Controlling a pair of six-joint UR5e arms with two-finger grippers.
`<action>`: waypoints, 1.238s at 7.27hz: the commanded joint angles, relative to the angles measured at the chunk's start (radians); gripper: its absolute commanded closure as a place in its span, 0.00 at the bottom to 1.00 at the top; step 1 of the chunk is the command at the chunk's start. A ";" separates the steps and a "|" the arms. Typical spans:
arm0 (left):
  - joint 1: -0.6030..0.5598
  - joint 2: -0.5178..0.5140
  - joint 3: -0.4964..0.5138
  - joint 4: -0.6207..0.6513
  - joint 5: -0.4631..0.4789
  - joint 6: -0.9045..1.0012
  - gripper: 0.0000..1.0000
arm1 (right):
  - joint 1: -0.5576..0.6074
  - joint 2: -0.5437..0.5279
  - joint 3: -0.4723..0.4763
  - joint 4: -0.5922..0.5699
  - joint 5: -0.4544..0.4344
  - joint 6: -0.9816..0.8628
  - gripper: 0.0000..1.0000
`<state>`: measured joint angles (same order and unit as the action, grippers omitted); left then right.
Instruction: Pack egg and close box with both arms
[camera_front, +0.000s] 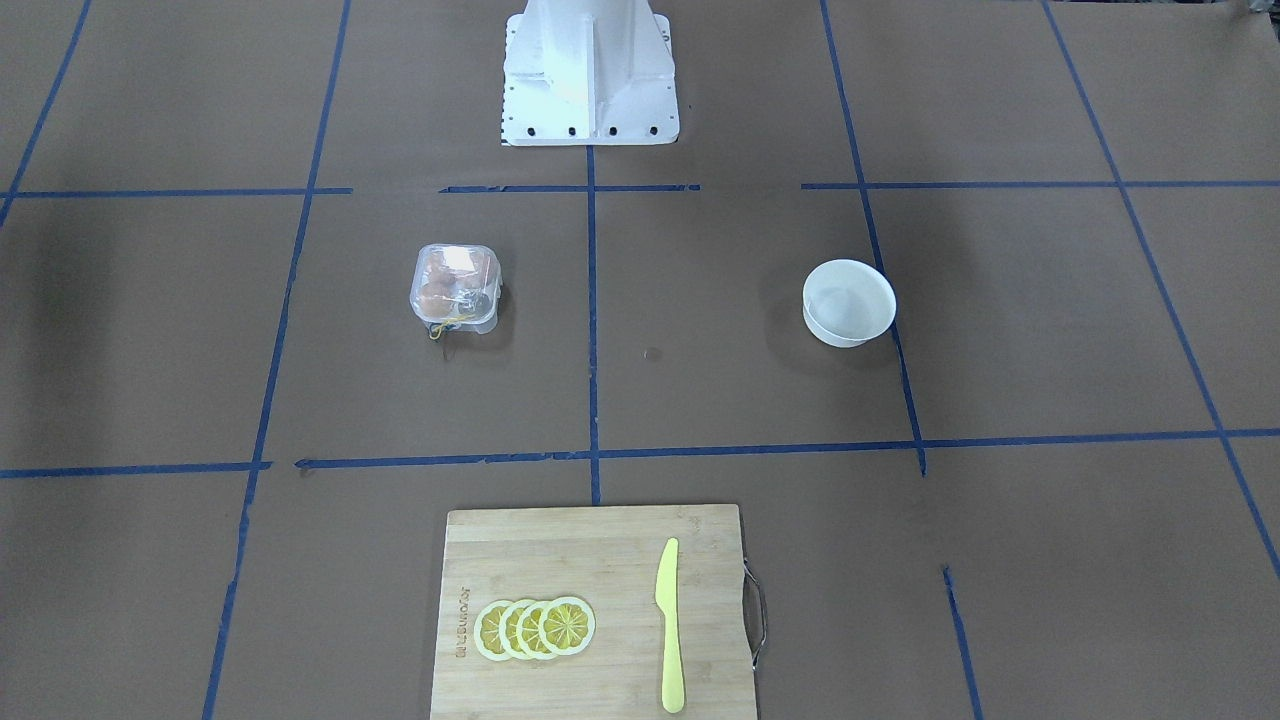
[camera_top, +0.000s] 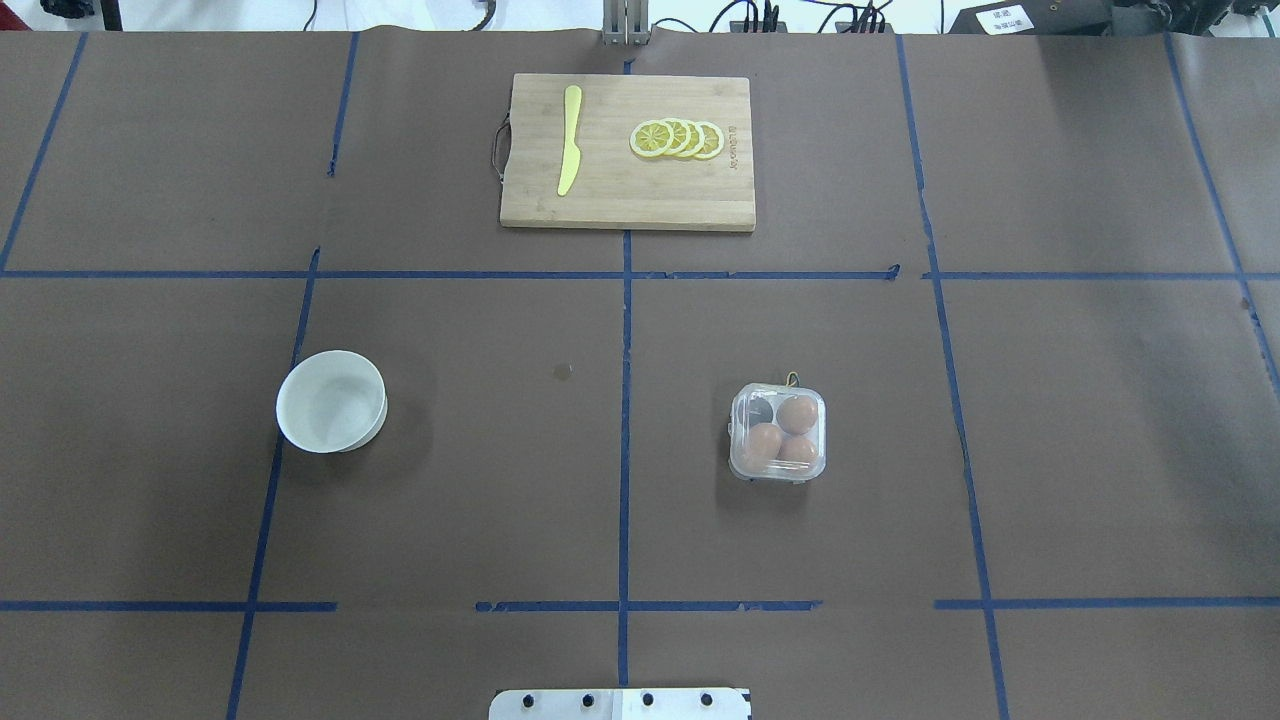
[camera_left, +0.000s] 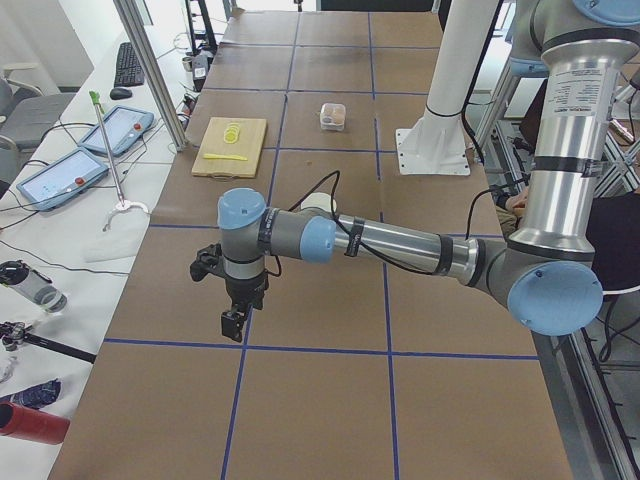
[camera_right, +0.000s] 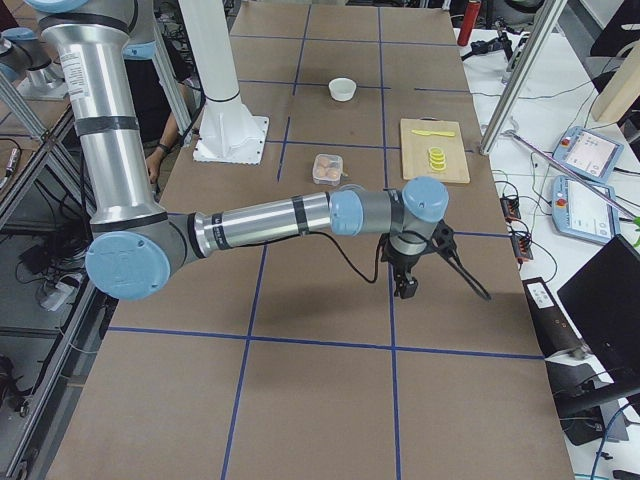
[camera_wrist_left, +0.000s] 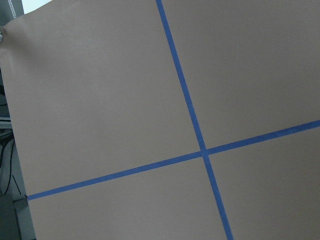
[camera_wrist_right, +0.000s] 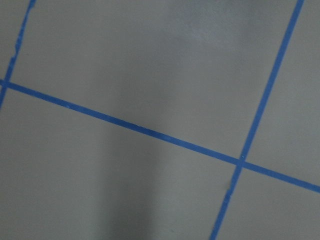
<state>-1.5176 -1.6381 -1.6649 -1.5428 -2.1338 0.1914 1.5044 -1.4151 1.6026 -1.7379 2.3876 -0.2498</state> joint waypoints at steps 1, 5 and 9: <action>0.005 -0.002 0.074 -0.087 -0.179 0.008 0.00 | 0.036 -0.048 -0.036 0.001 -0.001 -0.062 0.00; 0.007 0.011 0.146 -0.248 -0.126 -0.112 0.00 | 0.099 -0.080 -0.035 -0.006 -0.016 -0.060 0.00; 0.005 0.014 0.137 -0.171 -0.126 -0.115 0.00 | 0.111 -0.129 -0.044 -0.003 -0.113 -0.036 0.00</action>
<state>-1.5112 -1.6261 -1.5276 -1.7219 -2.2601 0.0780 1.6121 -1.5204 1.5591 -1.7460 2.2790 -0.3015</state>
